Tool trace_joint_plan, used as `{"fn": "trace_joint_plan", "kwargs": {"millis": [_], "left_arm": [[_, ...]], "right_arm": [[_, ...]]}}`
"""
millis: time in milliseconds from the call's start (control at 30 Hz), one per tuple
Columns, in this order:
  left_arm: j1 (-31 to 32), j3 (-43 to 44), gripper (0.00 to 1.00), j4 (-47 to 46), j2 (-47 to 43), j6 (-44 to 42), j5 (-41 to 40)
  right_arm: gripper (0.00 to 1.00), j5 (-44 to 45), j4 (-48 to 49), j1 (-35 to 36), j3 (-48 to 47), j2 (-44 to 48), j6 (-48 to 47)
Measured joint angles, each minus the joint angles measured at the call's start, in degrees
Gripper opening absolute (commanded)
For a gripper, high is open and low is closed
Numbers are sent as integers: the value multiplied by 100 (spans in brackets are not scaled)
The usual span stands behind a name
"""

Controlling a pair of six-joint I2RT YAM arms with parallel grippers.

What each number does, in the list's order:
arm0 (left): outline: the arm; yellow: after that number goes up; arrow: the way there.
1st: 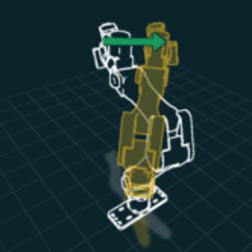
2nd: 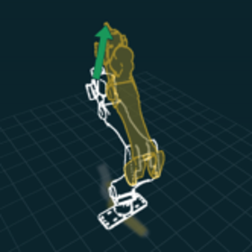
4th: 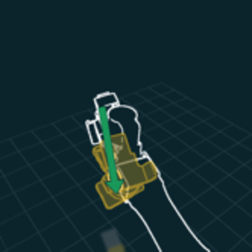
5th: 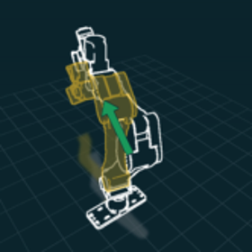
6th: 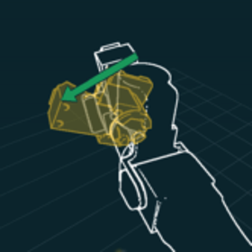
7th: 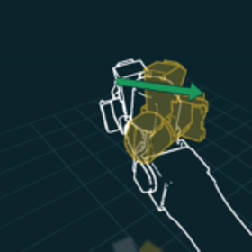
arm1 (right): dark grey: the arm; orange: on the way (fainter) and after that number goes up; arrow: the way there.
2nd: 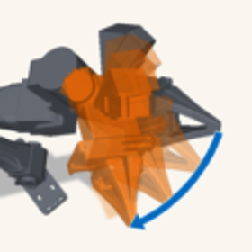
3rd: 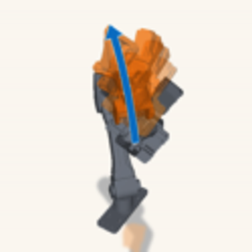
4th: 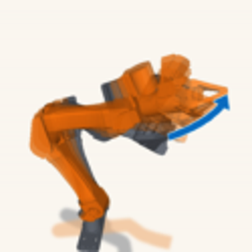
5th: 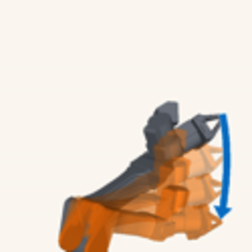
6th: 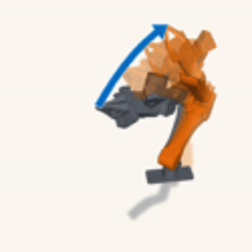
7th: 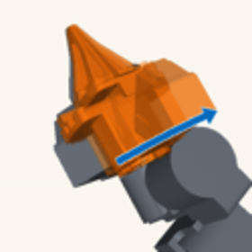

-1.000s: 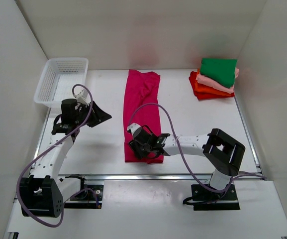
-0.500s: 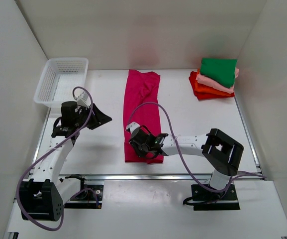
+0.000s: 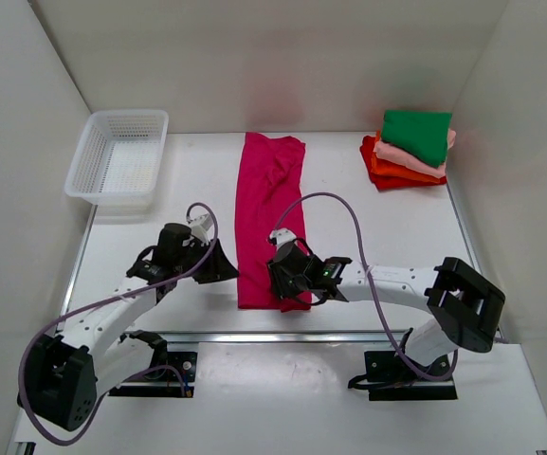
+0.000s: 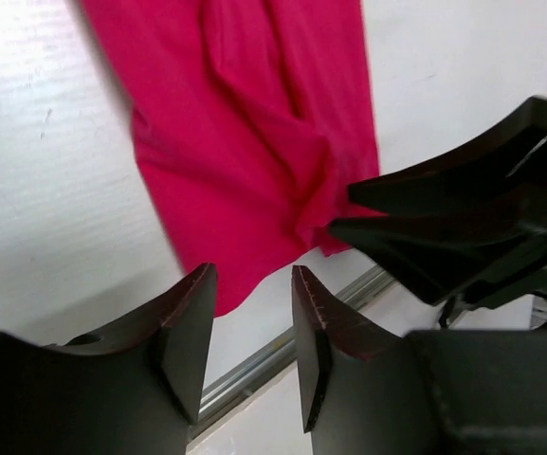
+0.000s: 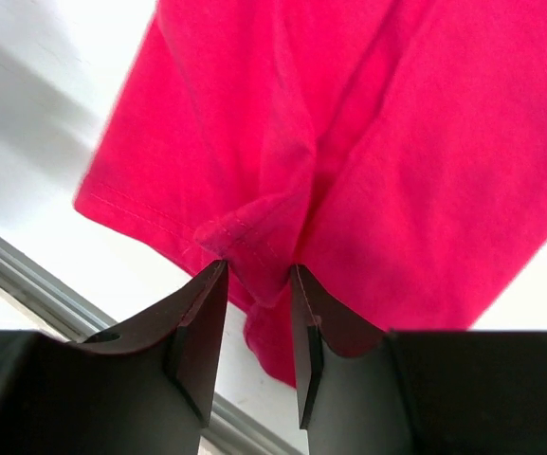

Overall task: Fold and stack the t-shirts
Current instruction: Rotate the tshirt 90 degrees

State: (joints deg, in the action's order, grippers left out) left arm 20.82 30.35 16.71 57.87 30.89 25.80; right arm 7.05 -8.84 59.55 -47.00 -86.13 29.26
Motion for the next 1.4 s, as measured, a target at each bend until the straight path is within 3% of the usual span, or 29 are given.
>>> {"fn": "trace_joint_plan", "kwargs": {"millis": [133,200,267,567,700,967,1167,1400], "left_arm": [[232,-267,49,-153,33,9,-184],[350,-343,50,-258,109,9,-258],[472,-385,49,-299,208,-2,-297],[715,-713,50,-367,363,-107,-597],[855,-758,48,-437,527,-105,-745],[1045,-975,46,-894,745,52,-887],[1082,-1038,30,-1185,883,142,-925],[1117,-1043,29,-1290,984,151,-931]], "right_arm": [[26,24,-278,-9,7,28,186],[15,31,-372,-37,7,33,251],[10,26,-463,-42,9,50,304],[24,15,-636,48,83,424,378],[26,17,-660,76,-13,507,350],[30,92,-680,177,-914,-245,129],[30,367,-905,291,-1344,-1036,7],[24,533,-988,201,-957,-901,37]]}}
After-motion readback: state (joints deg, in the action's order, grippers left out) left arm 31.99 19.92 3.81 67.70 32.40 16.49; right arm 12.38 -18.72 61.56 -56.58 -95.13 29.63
